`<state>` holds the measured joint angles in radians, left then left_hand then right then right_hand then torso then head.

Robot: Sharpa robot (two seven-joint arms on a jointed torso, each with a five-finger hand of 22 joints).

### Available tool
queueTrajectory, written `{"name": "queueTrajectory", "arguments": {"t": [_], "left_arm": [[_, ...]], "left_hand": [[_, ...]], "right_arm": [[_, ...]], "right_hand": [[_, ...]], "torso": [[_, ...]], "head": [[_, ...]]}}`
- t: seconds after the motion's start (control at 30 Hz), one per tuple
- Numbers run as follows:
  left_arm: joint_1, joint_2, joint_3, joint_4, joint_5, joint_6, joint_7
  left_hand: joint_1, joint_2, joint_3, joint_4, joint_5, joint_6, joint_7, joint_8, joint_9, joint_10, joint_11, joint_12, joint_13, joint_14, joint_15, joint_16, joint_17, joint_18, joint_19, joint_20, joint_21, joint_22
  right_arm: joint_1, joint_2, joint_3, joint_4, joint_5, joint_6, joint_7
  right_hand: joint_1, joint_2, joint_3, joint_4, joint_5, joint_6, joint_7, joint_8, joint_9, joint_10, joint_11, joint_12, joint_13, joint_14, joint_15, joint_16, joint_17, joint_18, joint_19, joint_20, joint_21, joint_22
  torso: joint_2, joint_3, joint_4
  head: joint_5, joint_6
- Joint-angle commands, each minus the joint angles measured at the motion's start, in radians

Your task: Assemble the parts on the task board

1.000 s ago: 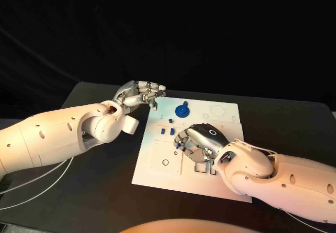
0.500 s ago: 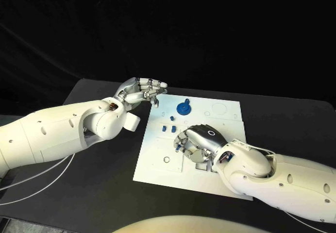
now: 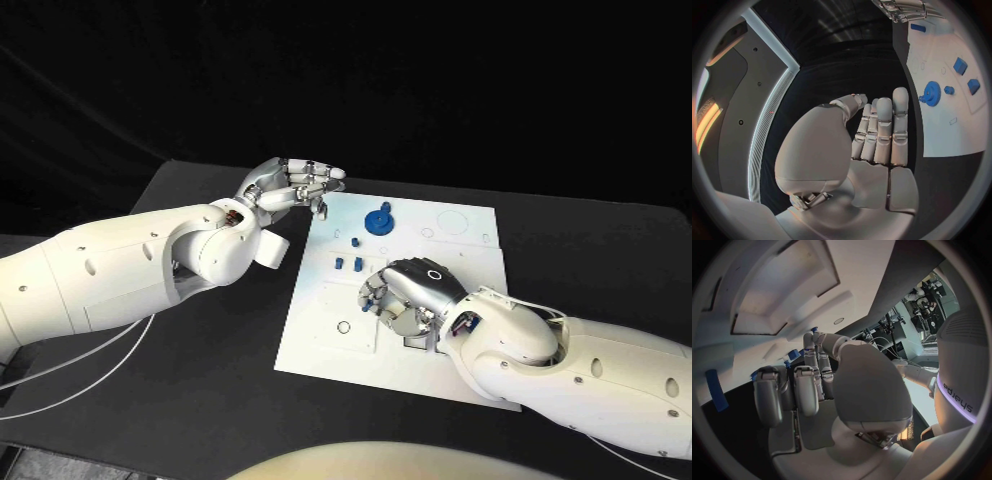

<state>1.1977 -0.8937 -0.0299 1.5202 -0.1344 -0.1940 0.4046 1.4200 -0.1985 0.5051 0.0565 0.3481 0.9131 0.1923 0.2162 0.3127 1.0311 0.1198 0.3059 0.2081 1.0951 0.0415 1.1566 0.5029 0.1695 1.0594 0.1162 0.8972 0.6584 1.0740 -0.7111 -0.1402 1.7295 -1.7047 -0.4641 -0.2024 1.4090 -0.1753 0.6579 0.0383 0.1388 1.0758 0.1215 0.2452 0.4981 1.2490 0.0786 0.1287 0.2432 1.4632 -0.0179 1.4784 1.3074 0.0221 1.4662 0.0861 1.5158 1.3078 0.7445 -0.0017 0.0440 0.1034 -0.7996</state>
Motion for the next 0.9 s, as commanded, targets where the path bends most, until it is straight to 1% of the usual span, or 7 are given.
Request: {"name": "queueTrajectory", "arguments": {"t": [0.03, 0.33, 0.47, 0.6, 0.77, 0.83, 0.9], "left_arm": [[0.0, 0.001, 0.001, 0.002, 0.005, 0.013, 0.003], [0.0, 0.0, 0.001, 0.003, 0.005, 0.013, 0.002], [0.0, 0.0, 0.001, 0.003, 0.005, 0.014, 0.001], [0.0, 0.0, 0.001, 0.004, 0.005, 0.015, 0.0], [0.0, 0.0, 0.001, 0.004, 0.005, 0.016, -0.002], [0.0, 0.0, 0.001, 0.004, 0.005, 0.016, -0.002], [0.0, 0.0, 0.001, 0.004, 0.005, 0.018, -0.004]], "left_hand": [[-0.009, -0.003, -0.001, -0.006, 0.005, -0.008, 0.002, -0.007, -0.001, -0.007, 0.003, 0.005, 0.002, -0.006, -0.002, 0.002, -0.001, 0.015, 0.002, 0.007, -0.005, -0.002], [-0.009, -0.003, -0.001, -0.006, 0.005, -0.008, 0.002, -0.007, -0.001, -0.007, 0.003, 0.005, 0.002, -0.006, -0.002, 0.002, -0.001, 0.015, 0.002, 0.007, -0.005, -0.002], [-0.009, -0.003, -0.001, -0.006, 0.005, -0.008, 0.002, -0.007, -0.001, -0.007, 0.003, 0.005, 0.002, -0.006, -0.002, 0.002, -0.001, 0.015, 0.002, 0.007, -0.005, -0.002], [-0.009, -0.003, -0.001, -0.006, 0.005, -0.008, 0.002, -0.007, -0.001, -0.007, 0.003, 0.005, 0.002, -0.006, -0.002, 0.002, -0.001, 0.015, 0.002, 0.007, -0.005, -0.002], [-0.011, -0.002, -0.002, -0.005, 0.005, -0.009, 0.002, -0.007, -0.001, -0.009, 0.003, 0.007, 0.002, -0.007, -0.001, 0.002, -0.001, 0.015, 0.002, 0.008, -0.005, -0.002], [-0.011, -0.002, -0.002, -0.005, 0.005, -0.009, 0.002, -0.007, -0.001, -0.009, 0.003, 0.007, 0.002, -0.007, -0.001, 0.002, -0.001, 0.015, 0.002, 0.008, -0.005, -0.002], [-0.011, -0.002, -0.002, -0.005, 0.005, -0.009, 0.002, -0.007, -0.001, -0.009, 0.003, 0.007, 0.002, -0.007, -0.001, 0.002, -0.001, 0.015, 0.002, 0.008, -0.005, -0.002]], "right_arm": [[-0.002, 0.002, -0.001, -0.002, -0.015, 0.032, -0.003], [-0.004, 0.017, -0.003, -0.011, -0.046, 0.058, -0.026], [-0.005, 0.024, -0.005, -0.011, -0.055, 0.073, -0.031], [-0.007, 0.029, -0.006, -0.013, -0.059, 0.089, -0.035], [-0.007, 0.031, -0.007, -0.014, -0.062, 0.106, -0.044], [-0.008, 0.031, -0.007, -0.015, -0.062, 0.107, -0.046], [-0.008, 0.028, -0.007, -0.014, -0.067, 0.088, -0.048]], "right_hand": [[-0.009, -0.001, -0.001, -0.003, -0.004, -0.001, 0.006, 0.006, 0.002, 0.019, -0.024, -0.006, 0.001, 0.072, -0.003, -0.003, 0.117, -0.008, 0.08, -0.005, -0.004, 0.233], [-0.011, 0.0, -0.002, -0.003, -0.006, -0.002, 0.006, 0.006, 0.003, 0.018, -0.024, -0.008, 0.002, 0.071, -0.002, -0.005, 0.115, -0.008, 0.079, -0.005, -0.005, 0.233], [-0.011, 0.0, -0.002, -0.003, -0.006, -0.002, 0.006, 0.006, 0.003, 0.018, -0.024, -0.008, 0.002, 0.071, -0.002, -0.005, 0.115, -0.008, 0.079, -0.005, -0.005, 0.233], [-0.013, 0.0, -0.003, -0.004, -0.008, -0.002, 0.006, 0.006, 0.003, 0.018, -0.024, -0.009, 0.002, 0.071, -0.002, -0.005, 0.115, -0.008, 0.079, -0.004, -0.005, 0.233], [-0.02, 0.002, -0.01, -0.006, -0.021, -0.005, 0.006, 0.006, 0.006, 0.016, -0.023, -0.014, 0.004, 0.071, -0.002, -0.007, 0.113, -0.007, 0.078, -0.003, -0.008, 0.232], [-0.027, 0.002, -0.015, -0.008, -0.027, -0.018, 0.01, -0.001, 0.005, 0.005, -0.019, -0.023, 0.003, 0.071, 0.001, -0.006, 0.114, -0.007, 0.076, -0.001, -0.011, 0.231], [-0.038, -0.006, -0.016, -0.009, -0.027, -0.059, 0.024, -0.029, -0.005, -0.016, -0.009, -0.037, 0.002, 0.071, 0.01, -0.008, 0.11, -0.004, 0.072, 0.004, -0.021, 0.226]], "torso": [[0.0, -0.0002, -0.0001], [0.001, 0.0002, 0.0008], [0.0, -0.0006, 0.0009], [0.0, -0.0003, 0.0007], [0.0, -0.0002, 0.0002], [0.0, -0.0003, -0.0001], [-0.001, -0.0005, -0.0005]], "head": [[0.0, -0.001], [0.0, -0.002], [0.0, -0.003], [0.0, -0.004], [0.0, -0.004], [-0.001, -0.004], [-0.001, -0.004]]}}
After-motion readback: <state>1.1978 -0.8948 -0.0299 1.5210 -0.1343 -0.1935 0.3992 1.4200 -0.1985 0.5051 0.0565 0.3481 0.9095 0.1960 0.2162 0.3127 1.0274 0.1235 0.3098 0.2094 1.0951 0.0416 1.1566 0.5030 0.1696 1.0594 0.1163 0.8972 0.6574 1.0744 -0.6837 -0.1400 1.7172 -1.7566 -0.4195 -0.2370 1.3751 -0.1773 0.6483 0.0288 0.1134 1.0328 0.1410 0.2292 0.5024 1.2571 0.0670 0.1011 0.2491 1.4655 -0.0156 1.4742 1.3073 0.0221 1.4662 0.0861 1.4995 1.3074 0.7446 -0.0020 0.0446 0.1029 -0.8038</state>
